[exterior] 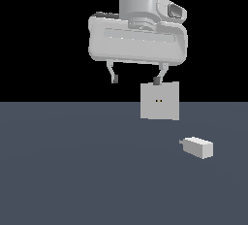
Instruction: Plug the charger into the wall socket.
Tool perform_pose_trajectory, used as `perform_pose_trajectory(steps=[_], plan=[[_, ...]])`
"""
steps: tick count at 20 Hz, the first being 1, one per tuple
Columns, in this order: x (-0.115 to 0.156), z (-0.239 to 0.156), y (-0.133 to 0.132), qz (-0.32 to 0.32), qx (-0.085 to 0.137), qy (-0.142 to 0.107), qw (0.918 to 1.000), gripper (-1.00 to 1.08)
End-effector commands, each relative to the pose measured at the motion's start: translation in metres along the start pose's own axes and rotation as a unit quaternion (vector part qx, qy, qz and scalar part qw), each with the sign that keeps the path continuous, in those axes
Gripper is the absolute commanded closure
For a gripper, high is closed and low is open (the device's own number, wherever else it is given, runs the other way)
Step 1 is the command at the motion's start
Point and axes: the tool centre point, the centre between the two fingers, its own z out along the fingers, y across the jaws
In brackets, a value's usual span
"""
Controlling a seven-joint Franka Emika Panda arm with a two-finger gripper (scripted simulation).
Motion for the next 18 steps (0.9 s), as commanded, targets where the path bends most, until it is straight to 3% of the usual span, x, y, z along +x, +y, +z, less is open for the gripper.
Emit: perform_pose_trajectory(steps=[1, 18], plan=[[-0.007, 0.005, 0.009, -0.012, 0.000, 0.012, 0.9999, -0.92], [-0.038, 0.039, 0.063, -0.079, 0.007, 0.081, 0.9936, -0.92]])
